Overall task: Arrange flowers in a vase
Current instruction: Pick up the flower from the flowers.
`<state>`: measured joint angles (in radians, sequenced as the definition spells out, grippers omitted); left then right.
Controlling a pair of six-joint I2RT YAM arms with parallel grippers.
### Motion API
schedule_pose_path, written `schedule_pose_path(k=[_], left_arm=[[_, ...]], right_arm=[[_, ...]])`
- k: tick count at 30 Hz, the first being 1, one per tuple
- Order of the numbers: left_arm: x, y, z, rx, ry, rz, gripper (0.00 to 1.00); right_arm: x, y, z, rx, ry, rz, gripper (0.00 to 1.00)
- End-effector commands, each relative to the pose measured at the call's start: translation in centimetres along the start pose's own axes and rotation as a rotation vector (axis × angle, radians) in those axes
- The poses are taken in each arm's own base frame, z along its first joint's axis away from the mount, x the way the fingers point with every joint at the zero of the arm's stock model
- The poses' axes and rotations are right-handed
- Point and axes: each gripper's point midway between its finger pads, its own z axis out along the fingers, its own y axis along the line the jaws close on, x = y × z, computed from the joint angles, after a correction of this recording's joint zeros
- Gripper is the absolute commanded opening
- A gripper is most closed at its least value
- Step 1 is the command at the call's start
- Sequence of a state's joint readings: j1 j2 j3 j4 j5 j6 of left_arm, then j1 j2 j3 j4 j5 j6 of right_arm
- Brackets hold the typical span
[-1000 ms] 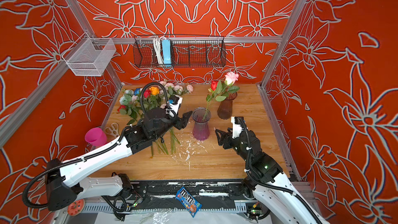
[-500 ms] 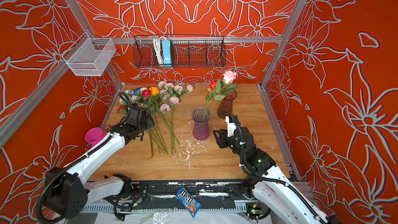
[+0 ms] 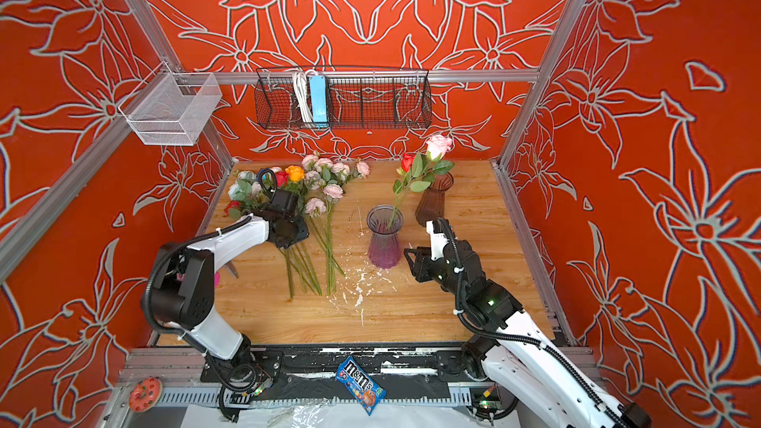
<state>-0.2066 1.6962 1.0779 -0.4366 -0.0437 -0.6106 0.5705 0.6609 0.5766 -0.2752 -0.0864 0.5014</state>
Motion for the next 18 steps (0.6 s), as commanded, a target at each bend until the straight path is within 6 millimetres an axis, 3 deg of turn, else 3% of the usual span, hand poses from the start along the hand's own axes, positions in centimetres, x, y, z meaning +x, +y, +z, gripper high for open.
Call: schedule_pose_path(k=[1, 4, 10, 15, 18], left_arm=[[-0.3, 0.7, 0.8, -0.065, 0.018, 0.015, 0.37], [-0.2, 0.7, 1.9, -0.070, 0.026, 0.029, 0.34], [0.0, 0.2, 2.6, -0.067, 0.062, 0.057, 0.09], [-0.3, -0.9, 0.5, -0.040, 0.027, 0.101, 0.00], [-0.3, -2.3, -1.5, -0.007, -0.009, 0.139, 0.00]], right_arm=[[0.1, -0.4, -0.1, 0.012, -0.012, -0.012, 0.45], [0.2, -0.6, -0.2, 0.023, -0.012, -0.016, 0.45], [0.0, -0.6, -0.2, 0.026, -0.011, -0.019, 0.45], [0.0, 0.2, -0.4, -0.014, -0.007, -0.016, 0.47], [-0.3, 1.3, -0.5, -0.073, -0.010, -0.011, 0.50]])
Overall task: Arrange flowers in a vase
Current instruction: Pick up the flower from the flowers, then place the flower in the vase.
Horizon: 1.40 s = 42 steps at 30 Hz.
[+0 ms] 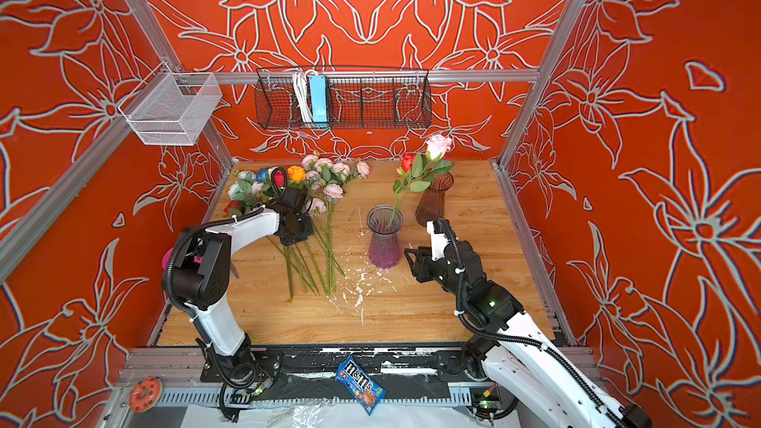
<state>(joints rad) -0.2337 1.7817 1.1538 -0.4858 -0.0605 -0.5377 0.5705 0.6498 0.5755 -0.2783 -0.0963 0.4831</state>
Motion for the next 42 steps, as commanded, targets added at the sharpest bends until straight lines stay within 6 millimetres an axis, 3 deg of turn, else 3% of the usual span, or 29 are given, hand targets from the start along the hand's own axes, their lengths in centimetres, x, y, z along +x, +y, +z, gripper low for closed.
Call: schedule_pose_path(k=[1, 6, 13, 22, 27, 33, 37, 42], left_arm=[[-0.6, -1.9, -3.8, 0.040, -0.073, 0.055, 0.00], [-0.2, -4.3, -7.7, 0.084, -0.165, 0.152, 0.00], [0.7, -4.9, -12.6, 0.162, -0.262, 0.181, 0.00], [2.8, -8.6, -21.0, 0.489, -0.464, 0.318, 0.00], [5.5, -11.4, -25.8, 0.697, -0.520, 0.457, 0.00], [9.0, -14.7, -29.3, 0.859, -0.518, 0.597, 0.00], [10.4, -16.3, -30.4, 0.912, -0.507, 0.646, 0.00], [11.3, -17.1, -31.0, 0.963, -0.493, 0.647, 0.00]], right_arm=[[-0.4, 1.7, -0.4, -0.090, -0.010, 0.008, 0.51], [-1.0, 4.0, -0.8, -0.207, -0.013, -0.002, 0.58], [-1.5, 4.9, -1.5, -0.247, -0.015, -0.005, 0.59], [-3.7, 7.3, -3.2, -0.331, -0.045, -0.024, 0.60], [-6.1, 9.5, -3.8, -0.400, -0.065, -0.024, 0.60], [-8.5, 12.6, -3.7, -0.505, -0.057, -0.014, 0.58], [-10.1, 14.3, -3.4, -0.558, -0.068, -0.011, 0.57], [-10.0, 16.6, -2.2, -0.607, -0.030, -0.035, 0.51]])
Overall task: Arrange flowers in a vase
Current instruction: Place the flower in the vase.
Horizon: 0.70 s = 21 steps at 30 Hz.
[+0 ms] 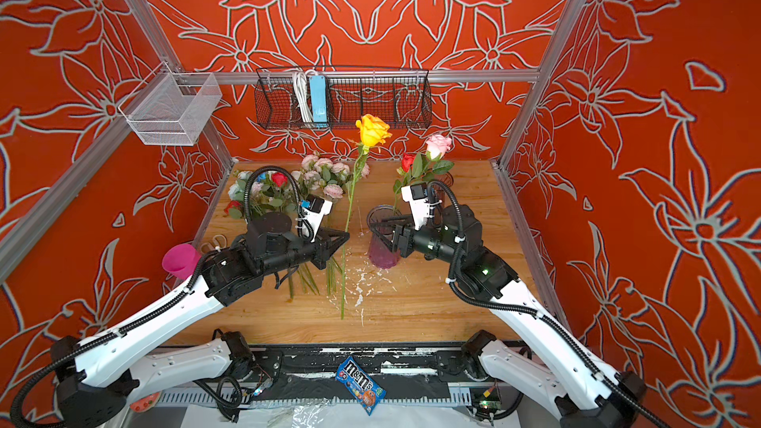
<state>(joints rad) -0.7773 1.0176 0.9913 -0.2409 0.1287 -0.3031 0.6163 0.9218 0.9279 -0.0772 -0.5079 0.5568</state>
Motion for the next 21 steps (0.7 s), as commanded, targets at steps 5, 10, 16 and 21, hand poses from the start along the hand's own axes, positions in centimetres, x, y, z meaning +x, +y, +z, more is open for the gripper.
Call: schedule_pose_path(k=[5, 10, 16, 21], left_arm=[[-1.2, -1.6, -0.3, 0.063, -0.054, 0.015, 0.00], [-0.6, -1.7, -0.2, 0.074, -0.041, 0.009, 0.00], [0.0, -2.0, -0.2, 0.098, -0.028, 0.000, 0.00], [0.0, -2.2, -0.9, 0.109, -0.053, 0.004, 0.00]], right_arm=[[-0.9, 3.0, 2.2, -0.078, -0.008, -0.040, 0.51], [-1.2, 2.4, 3.7, -0.064, -0.008, -0.017, 0.46], [-1.3, 2.0, 5.0, -0.061, -0.001, -0.005, 0.35], [-1.2, 1.5, 5.7, -0.049, 0.006, 0.004, 0.23]])
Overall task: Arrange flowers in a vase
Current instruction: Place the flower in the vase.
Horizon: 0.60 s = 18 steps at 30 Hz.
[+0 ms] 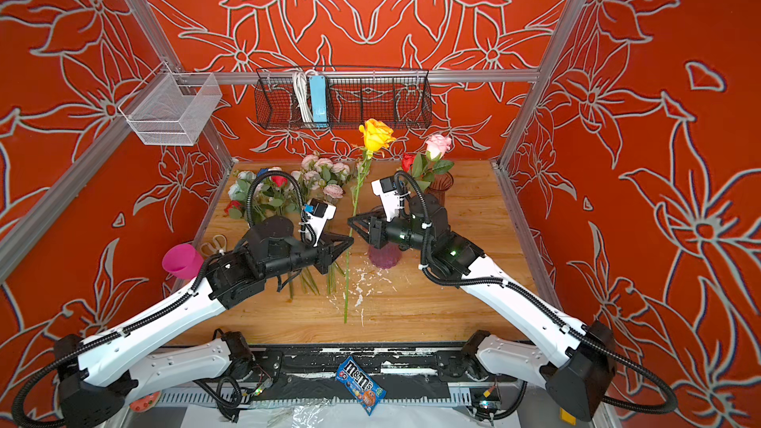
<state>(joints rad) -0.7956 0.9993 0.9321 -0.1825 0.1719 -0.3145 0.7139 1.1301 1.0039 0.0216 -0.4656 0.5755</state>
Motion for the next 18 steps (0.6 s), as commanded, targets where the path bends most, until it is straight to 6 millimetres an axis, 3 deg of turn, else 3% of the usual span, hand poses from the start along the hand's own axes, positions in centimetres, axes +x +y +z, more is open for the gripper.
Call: schedule_pose_path(k=[1, 4, 8, 9, 11, 12, 15, 18], left_arm=[[-1.2, -1.2, -1.1, 0.045, -0.061, 0.010, 0.00], [-1.0, -0.9, -1.2, 0.036, -0.068, 0.008, 0.05], [-1.0, -0.7, -1.2, 0.024, -0.075, 0.013, 0.12], [-1.0, -0.6, -1.2, 0.019, -0.078, 0.014, 0.21], [-1.1, -0.3, -1.4, 0.001, -0.087, 0.012, 0.50], [-1.2, 0.0, -1.6, -0.017, -0.095, 0.011, 0.60], [-1.3, 1.3, -2.9, -0.091, -0.131, 0.001, 0.74], [-1.3, 3.2, -5.0, -0.188, -0.212, -0.038, 0.79]], right_arm=[[-1.9, 1.3, 0.2, -0.028, -0.051, -0.012, 0.19], [-1.9, 1.6, 0.4, -0.042, -0.048, -0.010, 0.07], [-2.2, 1.6, 0.5, -0.029, -0.059, -0.022, 0.04], [-2.3, 1.7, 0.5, -0.031, -0.060, -0.027, 0.04], [-2.5, 1.8, 0.5, -0.025, -0.058, -0.043, 0.04], [-2.9, 1.8, 0.3, -0.009, -0.064, -0.059, 0.04], [-5.0, 2.3, -0.8, 0.052, -0.102, -0.155, 0.04], [-9.1, 2.6, -3.3, 0.189, -0.210, -0.283, 0.04]])
